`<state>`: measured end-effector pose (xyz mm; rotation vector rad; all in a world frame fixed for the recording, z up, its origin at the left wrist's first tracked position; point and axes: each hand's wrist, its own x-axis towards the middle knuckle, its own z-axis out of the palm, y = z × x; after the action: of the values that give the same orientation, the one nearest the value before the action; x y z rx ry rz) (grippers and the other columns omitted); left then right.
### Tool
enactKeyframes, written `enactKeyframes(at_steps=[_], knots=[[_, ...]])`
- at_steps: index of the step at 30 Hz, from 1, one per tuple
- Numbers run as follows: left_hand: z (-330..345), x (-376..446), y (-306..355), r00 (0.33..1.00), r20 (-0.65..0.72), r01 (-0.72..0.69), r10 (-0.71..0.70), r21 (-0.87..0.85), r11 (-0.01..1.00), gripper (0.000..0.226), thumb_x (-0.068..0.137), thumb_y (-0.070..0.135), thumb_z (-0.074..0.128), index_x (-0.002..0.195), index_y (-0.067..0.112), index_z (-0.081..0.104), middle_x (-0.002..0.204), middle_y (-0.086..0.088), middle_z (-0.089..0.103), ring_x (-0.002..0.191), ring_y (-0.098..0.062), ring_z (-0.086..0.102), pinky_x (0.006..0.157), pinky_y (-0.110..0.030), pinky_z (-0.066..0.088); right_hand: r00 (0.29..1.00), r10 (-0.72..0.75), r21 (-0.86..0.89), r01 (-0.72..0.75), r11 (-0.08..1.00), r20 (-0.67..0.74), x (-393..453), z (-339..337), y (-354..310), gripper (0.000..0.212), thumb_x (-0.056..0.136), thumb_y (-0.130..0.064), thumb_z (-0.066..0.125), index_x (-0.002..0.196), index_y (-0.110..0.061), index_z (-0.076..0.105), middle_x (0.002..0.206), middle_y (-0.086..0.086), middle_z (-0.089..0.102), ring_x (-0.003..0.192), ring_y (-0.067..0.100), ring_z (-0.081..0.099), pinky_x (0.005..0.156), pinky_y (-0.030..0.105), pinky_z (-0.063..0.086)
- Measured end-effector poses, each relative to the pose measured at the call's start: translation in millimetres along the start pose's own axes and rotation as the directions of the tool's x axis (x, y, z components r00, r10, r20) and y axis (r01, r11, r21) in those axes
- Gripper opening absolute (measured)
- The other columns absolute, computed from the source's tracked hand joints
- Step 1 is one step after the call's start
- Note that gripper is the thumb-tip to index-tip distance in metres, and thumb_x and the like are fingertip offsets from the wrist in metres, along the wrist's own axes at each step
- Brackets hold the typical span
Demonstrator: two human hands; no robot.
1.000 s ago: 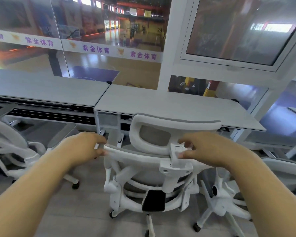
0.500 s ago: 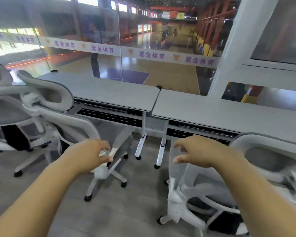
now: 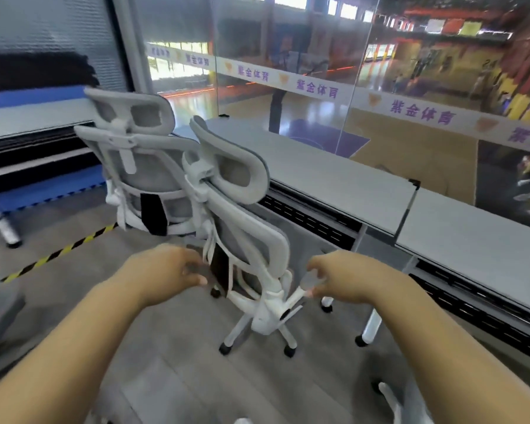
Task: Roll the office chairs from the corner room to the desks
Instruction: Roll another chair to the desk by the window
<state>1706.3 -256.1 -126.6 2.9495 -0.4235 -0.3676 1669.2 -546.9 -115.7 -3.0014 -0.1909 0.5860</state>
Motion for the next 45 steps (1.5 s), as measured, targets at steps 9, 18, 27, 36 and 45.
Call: enactKeyframes(at_steps=[9,18,27,36,45], knots=[[-46,114,-86,0.991,-0.04,0.126,-0.126,0.002,0.992,0.033,0.087,0.052,0.053,0.117,0.038,0.055,0.115,0.011,0.054,0.104,-0.014,0.051,0.087,-0.033,0.047,0.976,-0.211,-0.113,0.204,0.973,-0.061,168,-53,-43,0.052,0.088,-0.05,0.055,0.133,-0.028,0.043,0.127,0.0,0.055,0.113,0.021,0.053,0.083,0.036,0.046],[-68,200,-140,0.985,-0.136,0.112,-0.111,-0.001,0.994,0.033,0.091,0.044,0.051,0.121,0.032,0.055,0.124,0.008,0.055,0.109,-0.015,0.052,0.08,-0.031,0.046,0.916,-0.335,-0.217,0.288,0.933,-0.223,257,-67,-93,0.036,0.093,-0.047,0.047,0.114,-0.018,0.052,0.111,0.001,0.058,0.101,0.027,0.058,0.066,0.032,0.039],[-78,316,-185,0.963,-0.181,-0.211,0.199,-0.05,0.976,0.048,0.087,0.022,0.059,0.133,0.028,0.047,0.138,0.005,0.045,0.118,-0.022,0.049,0.088,-0.036,0.045,0.971,-0.024,-0.123,-0.006,0.992,-0.239,297,-58,-122,0.042,0.091,-0.049,0.047,0.124,-0.022,0.046,0.121,-0.001,0.053,0.104,0.027,0.058,0.066,0.031,0.039],[-72,378,-195,0.834,-0.121,-0.539,0.539,0.036,0.841,0.052,0.088,0.017,0.058,0.137,0.025,0.045,0.145,0.002,0.041,0.136,-0.021,0.03,0.108,-0.035,0.03,0.885,0.373,0.073,-0.368,0.927,-0.277,294,-38,-150,0.041,0.094,-0.046,0.045,0.13,-0.027,0.047,0.125,0.0,0.048,0.115,0.027,0.048,0.078,0.035,0.045],[-53,378,-194,0.733,-0.158,-0.662,0.662,0.058,0.747,0.044,0.083,0.027,0.065,0.126,0.026,0.058,0.13,-0.001,0.057,0.125,-0.028,0.045,0.11,-0.045,0.023,0.768,0.601,0.252,-0.55,0.796,-0.221,275,-25,-144,0.044,0.092,-0.05,0.047,0.134,-0.035,0.045,0.13,-0.002,0.047,0.124,0.024,0.04,0.093,0.035,0.041]])
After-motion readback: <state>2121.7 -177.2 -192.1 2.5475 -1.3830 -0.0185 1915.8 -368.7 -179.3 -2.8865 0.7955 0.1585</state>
